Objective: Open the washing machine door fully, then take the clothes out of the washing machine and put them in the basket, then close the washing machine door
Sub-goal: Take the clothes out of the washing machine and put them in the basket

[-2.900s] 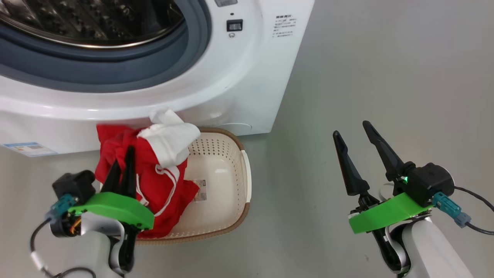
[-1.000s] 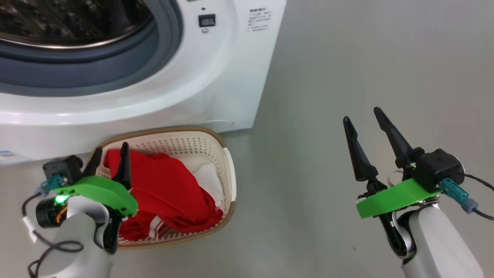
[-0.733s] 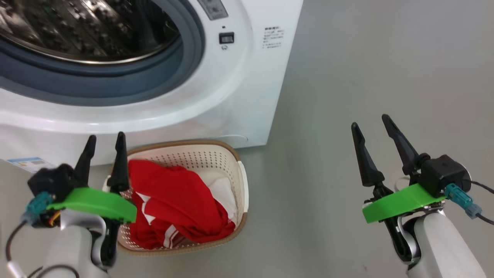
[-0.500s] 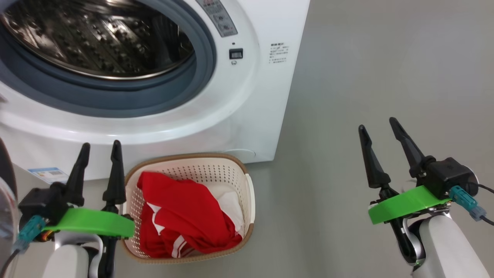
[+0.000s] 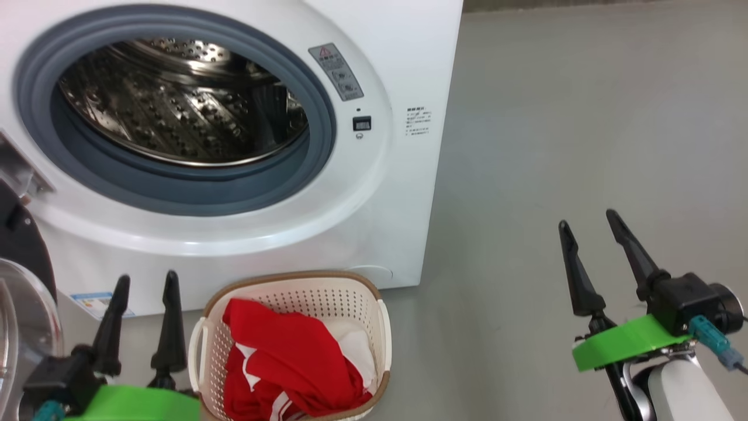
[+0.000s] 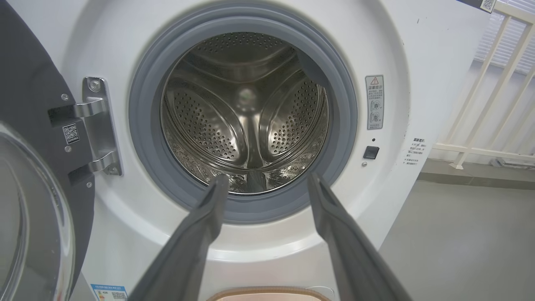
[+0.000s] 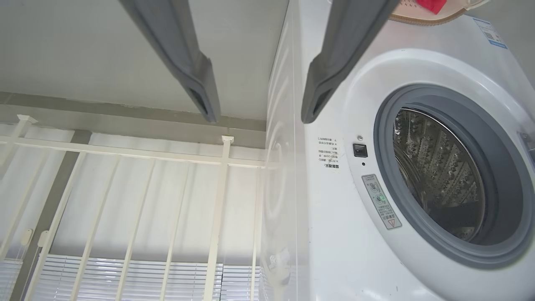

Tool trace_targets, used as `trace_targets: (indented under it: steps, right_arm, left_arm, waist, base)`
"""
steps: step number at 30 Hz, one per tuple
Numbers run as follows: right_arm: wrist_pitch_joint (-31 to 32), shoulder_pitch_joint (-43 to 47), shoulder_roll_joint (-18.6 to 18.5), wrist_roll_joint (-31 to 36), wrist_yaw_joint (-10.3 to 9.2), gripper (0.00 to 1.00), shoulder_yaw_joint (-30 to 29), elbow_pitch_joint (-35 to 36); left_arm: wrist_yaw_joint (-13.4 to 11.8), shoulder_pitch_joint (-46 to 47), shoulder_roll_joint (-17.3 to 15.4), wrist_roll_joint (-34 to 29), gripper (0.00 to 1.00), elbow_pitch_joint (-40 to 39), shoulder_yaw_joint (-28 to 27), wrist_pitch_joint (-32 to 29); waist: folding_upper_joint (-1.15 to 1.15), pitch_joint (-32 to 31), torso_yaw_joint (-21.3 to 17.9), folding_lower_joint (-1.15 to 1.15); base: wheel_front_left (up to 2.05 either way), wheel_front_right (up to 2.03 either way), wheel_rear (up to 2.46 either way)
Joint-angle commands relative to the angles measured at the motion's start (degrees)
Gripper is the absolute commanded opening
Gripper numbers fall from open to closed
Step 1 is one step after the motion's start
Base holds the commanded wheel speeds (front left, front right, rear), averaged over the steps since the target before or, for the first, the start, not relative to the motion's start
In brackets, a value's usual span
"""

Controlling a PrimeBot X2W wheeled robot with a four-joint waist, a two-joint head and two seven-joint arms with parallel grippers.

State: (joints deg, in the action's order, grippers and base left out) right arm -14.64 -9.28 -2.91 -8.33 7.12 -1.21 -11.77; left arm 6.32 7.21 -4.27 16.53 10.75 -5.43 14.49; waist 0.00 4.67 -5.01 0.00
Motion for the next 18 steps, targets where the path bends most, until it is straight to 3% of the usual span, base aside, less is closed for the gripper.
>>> trace_targets:
  steps: [1,18]
  right_arm:
    - [-0.36,0.17,0.03,0.84,0.36,1.00,0.87,1.85]
    - [-0.36,6.86,0.03,1.64,0.36,1.00,-0.40,5.80]
  left_arm:
    - [-0.39,-0.27,-1.07,-0.50,1.00,-2.06,-1.98,0.51]
    - [-1.78,-7.74,-0.68,0.33,1.00,-5.79,-1.50,0.15]
  waist:
    - [0.00,-1.61,-0.12,0.00]
    - [0.00,-4.85,0.42,0.00]
  base:
    - [0.00,0.00,0.00]
    - [0.00,0.00,0.00]
